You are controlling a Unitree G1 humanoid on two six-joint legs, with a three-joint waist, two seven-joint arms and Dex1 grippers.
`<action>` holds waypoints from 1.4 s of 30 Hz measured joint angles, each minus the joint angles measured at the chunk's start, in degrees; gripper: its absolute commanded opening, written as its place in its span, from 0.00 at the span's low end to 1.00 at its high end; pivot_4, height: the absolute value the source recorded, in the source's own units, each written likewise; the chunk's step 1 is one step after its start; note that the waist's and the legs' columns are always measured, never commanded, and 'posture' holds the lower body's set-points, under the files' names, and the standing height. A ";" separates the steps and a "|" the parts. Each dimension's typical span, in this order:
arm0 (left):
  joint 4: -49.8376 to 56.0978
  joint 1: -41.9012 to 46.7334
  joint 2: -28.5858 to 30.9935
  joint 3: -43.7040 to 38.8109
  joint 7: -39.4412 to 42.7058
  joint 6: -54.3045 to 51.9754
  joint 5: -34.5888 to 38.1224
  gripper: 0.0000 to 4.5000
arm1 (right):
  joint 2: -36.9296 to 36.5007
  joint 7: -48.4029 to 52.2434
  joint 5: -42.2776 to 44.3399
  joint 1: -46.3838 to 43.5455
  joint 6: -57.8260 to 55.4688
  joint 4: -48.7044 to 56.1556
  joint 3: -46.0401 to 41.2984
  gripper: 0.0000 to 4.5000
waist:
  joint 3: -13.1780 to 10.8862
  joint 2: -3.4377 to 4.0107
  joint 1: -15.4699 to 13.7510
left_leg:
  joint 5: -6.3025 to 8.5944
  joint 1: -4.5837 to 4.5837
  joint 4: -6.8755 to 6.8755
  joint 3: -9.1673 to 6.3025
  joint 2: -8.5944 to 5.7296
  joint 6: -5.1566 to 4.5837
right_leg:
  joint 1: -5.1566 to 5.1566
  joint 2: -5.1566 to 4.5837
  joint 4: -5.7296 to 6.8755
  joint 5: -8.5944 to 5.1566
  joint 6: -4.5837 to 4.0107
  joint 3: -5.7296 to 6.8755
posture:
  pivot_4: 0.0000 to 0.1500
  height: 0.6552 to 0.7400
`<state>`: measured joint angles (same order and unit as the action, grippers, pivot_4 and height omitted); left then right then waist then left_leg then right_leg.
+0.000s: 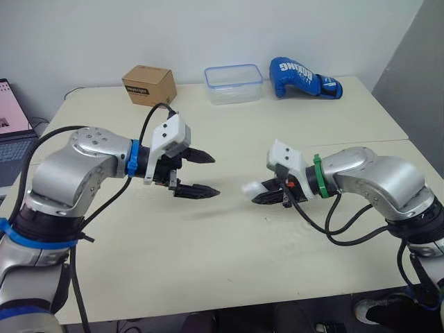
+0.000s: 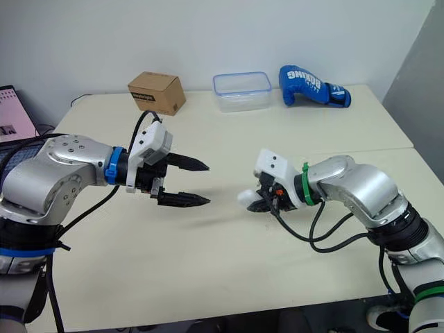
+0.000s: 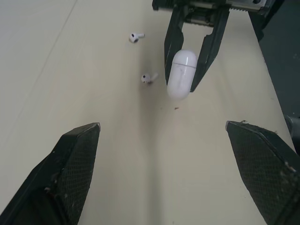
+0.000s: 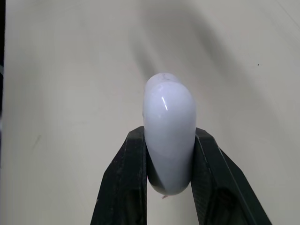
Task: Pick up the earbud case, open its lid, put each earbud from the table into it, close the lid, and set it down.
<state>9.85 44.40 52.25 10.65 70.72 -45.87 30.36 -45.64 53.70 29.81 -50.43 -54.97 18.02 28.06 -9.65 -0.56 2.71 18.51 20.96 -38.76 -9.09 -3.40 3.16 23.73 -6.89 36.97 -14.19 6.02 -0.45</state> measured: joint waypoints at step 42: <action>-5.27 3.72 -8.63 7.70 3.55 3.97 -11.60 0.41 | 12.30 5.00 -17.36 -13.01 -6.06 -6.00 8.72 0.18 | -0.01 0.00 0.14 | -0.03 0.36 -0.11 0.02 -0.03 0.06 | 0.40 -0.03 0.14 0.03 -0.04 -0.06 | 1.00 0.89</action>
<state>4.58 48.12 43.62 18.36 74.28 -41.90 18.75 -33.35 58.70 12.46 -63.43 -61.03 12.01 36.78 -9.66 -0.57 2.85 18.47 21.31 -38.87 -9.07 -3.43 3.22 24.13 -6.92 37.11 -14.17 5.98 -0.51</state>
